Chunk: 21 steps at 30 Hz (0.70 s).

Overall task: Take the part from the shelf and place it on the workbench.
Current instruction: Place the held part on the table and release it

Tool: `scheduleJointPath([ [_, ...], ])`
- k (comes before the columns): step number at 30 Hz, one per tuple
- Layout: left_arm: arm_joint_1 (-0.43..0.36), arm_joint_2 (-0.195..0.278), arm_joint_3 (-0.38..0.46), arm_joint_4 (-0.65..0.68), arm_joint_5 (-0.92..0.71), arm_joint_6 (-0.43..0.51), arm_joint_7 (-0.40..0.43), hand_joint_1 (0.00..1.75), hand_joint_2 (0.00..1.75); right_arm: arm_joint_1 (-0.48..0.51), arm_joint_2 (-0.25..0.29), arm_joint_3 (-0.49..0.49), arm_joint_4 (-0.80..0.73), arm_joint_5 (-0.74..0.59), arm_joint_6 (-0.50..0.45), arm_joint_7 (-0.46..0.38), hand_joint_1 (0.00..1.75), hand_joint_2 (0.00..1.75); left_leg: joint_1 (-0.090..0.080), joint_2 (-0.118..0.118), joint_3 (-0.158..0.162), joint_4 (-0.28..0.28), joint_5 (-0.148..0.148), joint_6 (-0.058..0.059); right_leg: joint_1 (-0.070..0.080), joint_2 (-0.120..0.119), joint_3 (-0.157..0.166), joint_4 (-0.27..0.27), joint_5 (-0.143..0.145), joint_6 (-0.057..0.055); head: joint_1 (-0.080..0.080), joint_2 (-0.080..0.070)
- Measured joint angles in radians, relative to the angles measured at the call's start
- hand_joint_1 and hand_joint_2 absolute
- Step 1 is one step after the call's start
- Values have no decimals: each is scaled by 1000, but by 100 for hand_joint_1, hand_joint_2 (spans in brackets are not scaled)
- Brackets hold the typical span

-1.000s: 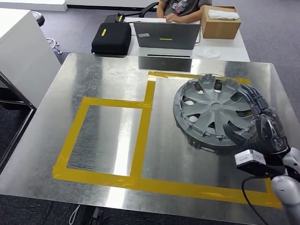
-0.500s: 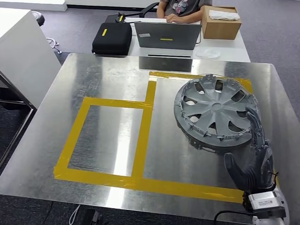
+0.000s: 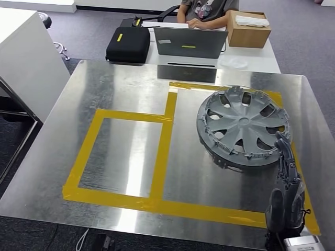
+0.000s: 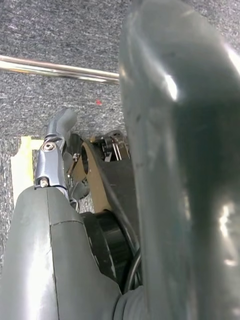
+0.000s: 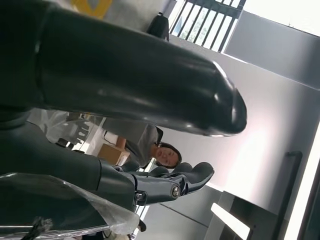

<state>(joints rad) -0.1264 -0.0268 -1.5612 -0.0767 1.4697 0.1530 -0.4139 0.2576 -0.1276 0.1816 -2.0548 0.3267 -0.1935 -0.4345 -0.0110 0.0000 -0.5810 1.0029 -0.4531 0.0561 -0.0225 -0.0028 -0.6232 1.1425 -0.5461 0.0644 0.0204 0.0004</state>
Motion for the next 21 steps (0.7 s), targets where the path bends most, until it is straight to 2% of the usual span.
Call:
scheduleJointPath([
  [2,0,1,0,0,4,1,0,0,0,3,3,6,-5,2,-10,-2,0,0,-1,-2,-3,10,-4,-11,-1,2,66,-107,35,-1,2,0],
  [3,0,2,0,0,7,1,0,0,0,6,5,11,-7,4,-16,-4,0,0,-3,-3,-4,14,-4,-17,0,4,79,-126,35,-6,2,0],
  [6,1,4,1,0,14,3,-2,0,0,15,10,29,-12,6,-30,-5,0,0,-4,-4,-7,23,-6,-32,0,8,75,-127,41,-27,2,0],
  [7,1,4,1,0,15,3,-2,0,0,17,11,34,-13,5,-35,-5,0,0,-2,-4,-13,37,-24,-37,-2,7,71,-128,45,-35,1,0],
  [8,1,4,1,0,16,3,-2,0,0,19,12,40,-15,3,-41,-4,0,0,0,-4,-25,73,-57,-44,-3,5,66,-130,50,-43,-1,0],
  [10,1,4,1,0,18,3,-3,0,0,23,14,50,-17,-3,-52,-2,0,0,5,-3,-64,196,-145,-55,-1,2,51,-129,61,-53,-4,0],
  [11,2,4,1,0,19,3,-3,0,0,24,14,53,-18,-6,-56,-1,0,0,7,-3,-80,259,-180,-58,0,1,43,-129,67,-56,-5,0],
  [12,2,4,1,0,20,3,-3,0,0,25,14,56,-18,-9,-59,-1,0,0,8,-3,-83,296,-195,-58,2,1,34,-128,73,-57,-5,0],
  [13,2,4,1,0,22,3,-4,0,0,26,14,59,-18,-12,-62,0,0,0,8,-3,-69,296,-189,-57,4,1,27,-128,79,-57,-5,0],
  [14,2,4,1,0,23,3,-4,0,0,26,14,62,-18,-14,-64,0,0,0,8,-3,-37,257,-168,-53,6,1,19,-128,86,-57,-5,0],
  [16,1,5,1,0,24,3,-5,0,0,26,15,67,-18,-17,-69,0,0,0,5,-4,63,104,-118,-39,9,2,8,-128,99,-54,-5,0],
  [17,0,6,1,0,25,3,-5,0,0,26,15,69,-19,-17,-72,0,0,0,3,-4,104,37,-105,-34,10,2,5,-129,105,-51,-4,0],
  [18,0,8,1,0,26,3,-5,0,0,27,15,70,-19,-18,-75,0,0,0,-1,-4,128,-8,-101,-30,9,2,3,-130,111,-45,-4,0],
  [19,0,9,1,0,27,4,-6,0,0,28,15,72,-20,-18,-79,1,0,0,-4,-4,136,-27,-101,-29,8,1,1,-131,118,-38,-4,0],
  [21,2,8,1,0,29,5,-6,0,0,31,15,73,-21,-18,-85,1,0,0,-4,-3,127,-36,-83,-24,6,1,-2,-136,130,-25,-6,0],
])
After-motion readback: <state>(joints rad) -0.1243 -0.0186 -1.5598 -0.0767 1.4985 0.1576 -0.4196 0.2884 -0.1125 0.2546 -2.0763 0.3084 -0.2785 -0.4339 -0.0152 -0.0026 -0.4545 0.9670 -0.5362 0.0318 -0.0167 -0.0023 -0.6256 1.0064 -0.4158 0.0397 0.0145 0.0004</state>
